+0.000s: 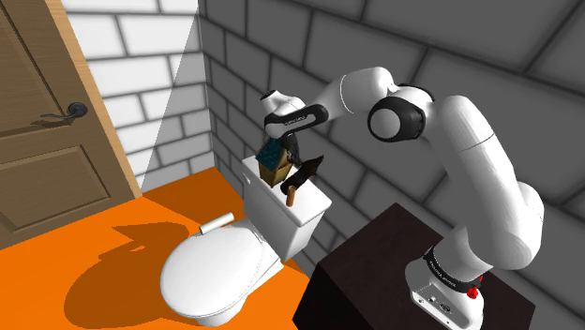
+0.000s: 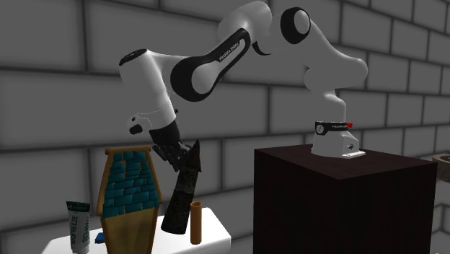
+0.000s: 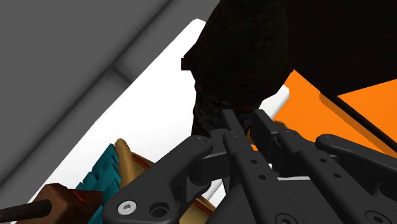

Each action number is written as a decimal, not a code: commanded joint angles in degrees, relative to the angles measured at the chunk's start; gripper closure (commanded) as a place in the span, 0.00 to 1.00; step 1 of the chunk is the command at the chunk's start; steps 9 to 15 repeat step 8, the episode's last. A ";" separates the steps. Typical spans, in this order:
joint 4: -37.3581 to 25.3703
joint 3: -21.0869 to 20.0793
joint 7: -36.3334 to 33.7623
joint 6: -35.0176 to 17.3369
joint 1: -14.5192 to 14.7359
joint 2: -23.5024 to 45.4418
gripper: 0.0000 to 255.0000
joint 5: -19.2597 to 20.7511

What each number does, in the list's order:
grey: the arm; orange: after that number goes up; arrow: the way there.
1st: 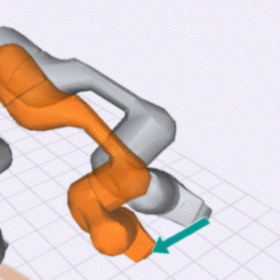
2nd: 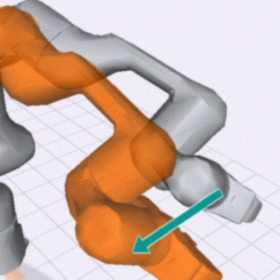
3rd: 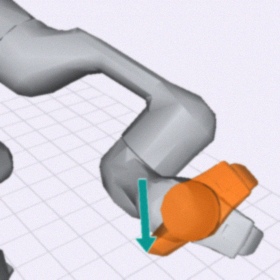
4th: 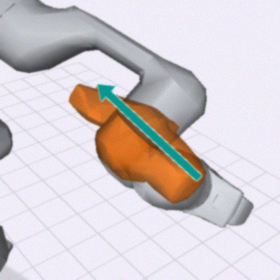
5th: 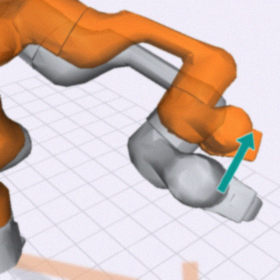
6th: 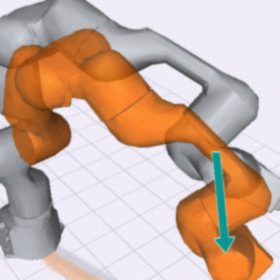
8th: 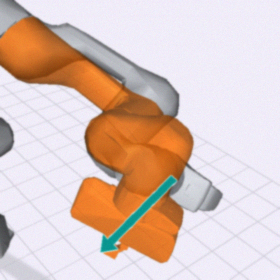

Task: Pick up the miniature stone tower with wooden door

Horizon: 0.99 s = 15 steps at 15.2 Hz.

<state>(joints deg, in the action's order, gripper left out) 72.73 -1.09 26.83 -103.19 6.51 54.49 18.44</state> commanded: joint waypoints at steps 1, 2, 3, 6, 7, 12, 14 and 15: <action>0.54 -0.03 0.21 0.70 -0.02 -1.34 1.00 -0.03; 0.67 -0.05 0.31 1.08 -0.02 -1.86 1.00 -0.06; 0.78 -0.07 0.42 1.48 -0.02 -2.38 1.00 -0.09; 1.04 -0.11 0.76 2.67 -0.01 -3.88 1.00 -0.18; 1.03 -0.12 0.78 2.75 0.00 -3.95 1.00 -0.18; 1.02 -0.11 0.78 2.75 0.00 -3.94 1.00 -0.18; 1.02 -0.11 0.78 2.75 0.00 -3.94 1.00 -0.18; 1.02 -0.11 0.78 2.75 0.00 -3.94 1.00 -0.18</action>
